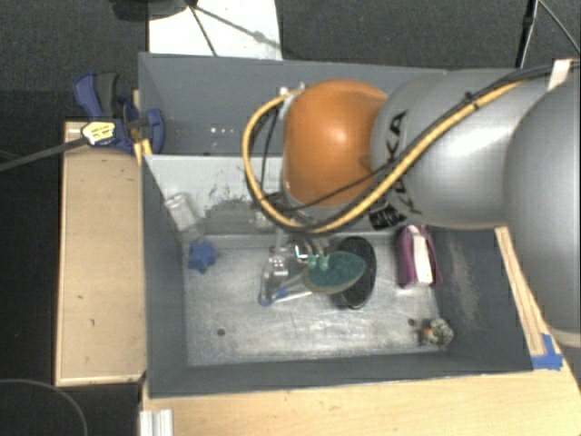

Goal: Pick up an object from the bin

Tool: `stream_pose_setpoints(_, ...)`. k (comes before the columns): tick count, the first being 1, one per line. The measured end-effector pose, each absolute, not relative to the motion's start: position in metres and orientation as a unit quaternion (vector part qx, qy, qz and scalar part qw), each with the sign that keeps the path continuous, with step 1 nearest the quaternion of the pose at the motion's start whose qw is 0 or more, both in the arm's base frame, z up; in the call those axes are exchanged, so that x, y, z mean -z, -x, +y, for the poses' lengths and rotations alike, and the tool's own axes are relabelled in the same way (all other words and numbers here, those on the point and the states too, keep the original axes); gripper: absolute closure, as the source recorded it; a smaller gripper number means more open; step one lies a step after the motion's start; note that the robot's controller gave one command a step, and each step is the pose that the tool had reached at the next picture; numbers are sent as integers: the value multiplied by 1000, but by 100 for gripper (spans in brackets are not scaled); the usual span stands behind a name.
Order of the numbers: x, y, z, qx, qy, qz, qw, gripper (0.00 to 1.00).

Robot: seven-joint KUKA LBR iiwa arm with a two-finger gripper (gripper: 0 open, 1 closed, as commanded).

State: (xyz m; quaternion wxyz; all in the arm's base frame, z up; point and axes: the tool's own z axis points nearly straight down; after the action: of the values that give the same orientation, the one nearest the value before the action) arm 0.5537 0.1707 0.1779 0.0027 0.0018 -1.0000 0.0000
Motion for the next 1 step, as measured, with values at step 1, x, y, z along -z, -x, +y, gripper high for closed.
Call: stream_pose_setpoints(1,-69,-545,86,1,-55,-999,-3,0)
